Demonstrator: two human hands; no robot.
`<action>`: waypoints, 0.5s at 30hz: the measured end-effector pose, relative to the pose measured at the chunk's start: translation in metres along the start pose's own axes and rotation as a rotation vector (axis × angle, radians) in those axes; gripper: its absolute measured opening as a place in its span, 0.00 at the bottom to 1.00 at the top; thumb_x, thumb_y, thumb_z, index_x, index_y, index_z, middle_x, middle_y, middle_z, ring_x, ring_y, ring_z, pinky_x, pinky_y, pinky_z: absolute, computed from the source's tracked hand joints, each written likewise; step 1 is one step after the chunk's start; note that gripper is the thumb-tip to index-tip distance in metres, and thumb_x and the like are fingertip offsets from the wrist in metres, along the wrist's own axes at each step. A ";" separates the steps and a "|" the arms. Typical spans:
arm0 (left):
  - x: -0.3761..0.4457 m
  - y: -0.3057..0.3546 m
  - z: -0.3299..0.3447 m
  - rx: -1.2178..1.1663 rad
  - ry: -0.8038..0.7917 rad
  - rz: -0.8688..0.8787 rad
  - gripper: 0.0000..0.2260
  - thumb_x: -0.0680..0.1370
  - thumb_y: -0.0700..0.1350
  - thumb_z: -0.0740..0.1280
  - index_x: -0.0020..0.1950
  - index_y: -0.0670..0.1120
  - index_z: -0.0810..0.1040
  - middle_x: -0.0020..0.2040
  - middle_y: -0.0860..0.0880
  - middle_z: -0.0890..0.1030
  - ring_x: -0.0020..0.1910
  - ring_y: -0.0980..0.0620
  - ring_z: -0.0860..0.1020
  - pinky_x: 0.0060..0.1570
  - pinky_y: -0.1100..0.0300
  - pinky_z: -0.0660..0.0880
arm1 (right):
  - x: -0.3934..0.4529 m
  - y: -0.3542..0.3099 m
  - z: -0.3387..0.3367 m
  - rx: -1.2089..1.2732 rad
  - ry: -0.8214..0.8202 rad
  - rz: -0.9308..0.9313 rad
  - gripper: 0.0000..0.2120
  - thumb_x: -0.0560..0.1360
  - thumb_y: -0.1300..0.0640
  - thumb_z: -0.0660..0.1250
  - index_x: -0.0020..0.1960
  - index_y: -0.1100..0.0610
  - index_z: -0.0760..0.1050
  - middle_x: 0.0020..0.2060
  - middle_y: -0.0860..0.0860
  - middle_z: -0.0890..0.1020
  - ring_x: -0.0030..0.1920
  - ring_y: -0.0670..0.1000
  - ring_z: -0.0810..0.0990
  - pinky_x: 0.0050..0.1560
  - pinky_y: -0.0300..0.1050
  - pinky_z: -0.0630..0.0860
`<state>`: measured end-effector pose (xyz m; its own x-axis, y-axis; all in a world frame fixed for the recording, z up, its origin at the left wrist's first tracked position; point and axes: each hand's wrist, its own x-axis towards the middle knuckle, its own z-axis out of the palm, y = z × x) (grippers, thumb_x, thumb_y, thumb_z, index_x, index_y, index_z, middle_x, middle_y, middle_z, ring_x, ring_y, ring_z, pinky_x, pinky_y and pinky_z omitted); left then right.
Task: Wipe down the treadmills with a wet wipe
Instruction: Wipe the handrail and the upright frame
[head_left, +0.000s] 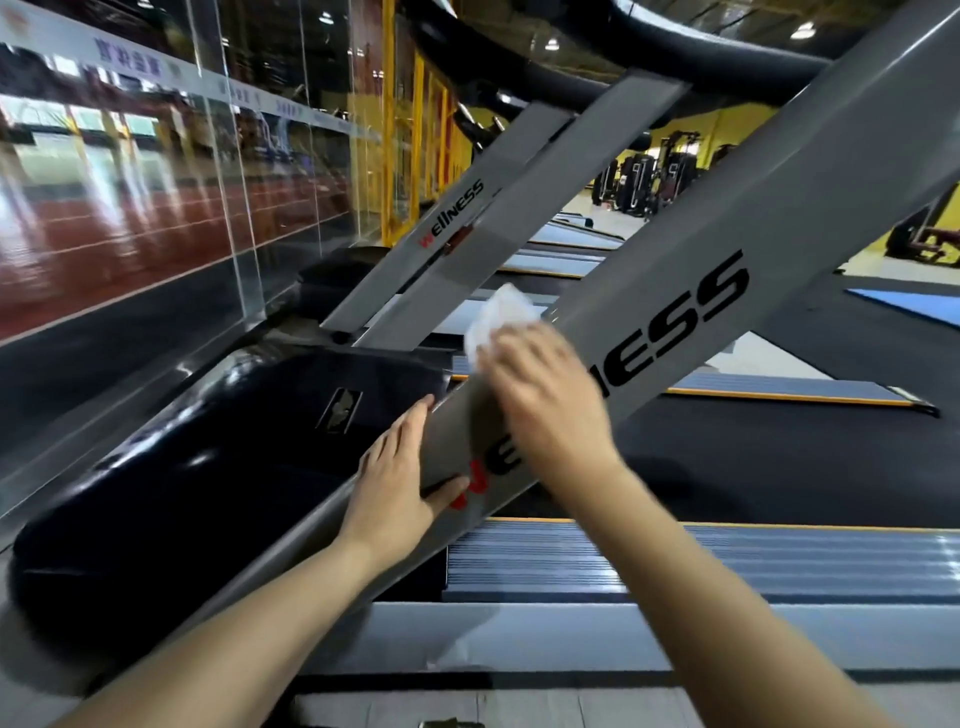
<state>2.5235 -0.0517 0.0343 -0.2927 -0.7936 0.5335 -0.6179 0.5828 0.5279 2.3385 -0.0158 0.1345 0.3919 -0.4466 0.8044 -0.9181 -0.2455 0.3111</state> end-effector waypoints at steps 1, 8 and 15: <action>0.000 0.000 0.000 0.011 -0.007 0.008 0.45 0.75 0.62 0.72 0.83 0.53 0.50 0.82 0.53 0.59 0.79 0.51 0.59 0.77 0.50 0.59 | -0.004 0.023 -0.011 -0.035 0.080 0.055 0.16 0.80 0.65 0.58 0.64 0.64 0.78 0.62 0.62 0.79 0.66 0.62 0.76 0.73 0.56 0.66; 0.004 -0.012 -0.003 0.095 -0.032 0.087 0.45 0.75 0.63 0.70 0.83 0.50 0.50 0.76 0.48 0.66 0.72 0.45 0.67 0.73 0.49 0.65 | -0.037 0.010 0.017 0.055 0.344 0.374 0.20 0.82 0.72 0.56 0.72 0.65 0.71 0.71 0.64 0.72 0.75 0.61 0.66 0.74 0.62 0.65; 0.017 -0.042 -0.015 0.075 -0.163 0.307 0.49 0.72 0.61 0.71 0.83 0.56 0.43 0.77 0.54 0.62 0.71 0.49 0.67 0.69 0.50 0.71 | -0.081 -0.082 0.067 0.131 0.135 0.176 0.15 0.80 0.67 0.65 0.67 0.64 0.77 0.65 0.60 0.79 0.74 0.58 0.70 0.73 0.58 0.68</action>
<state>2.5553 -0.0876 0.0312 -0.5822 -0.6041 0.5442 -0.5326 0.7891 0.3061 2.3865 -0.0170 0.0102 0.2073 -0.3757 0.9033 -0.9528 -0.2871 0.0992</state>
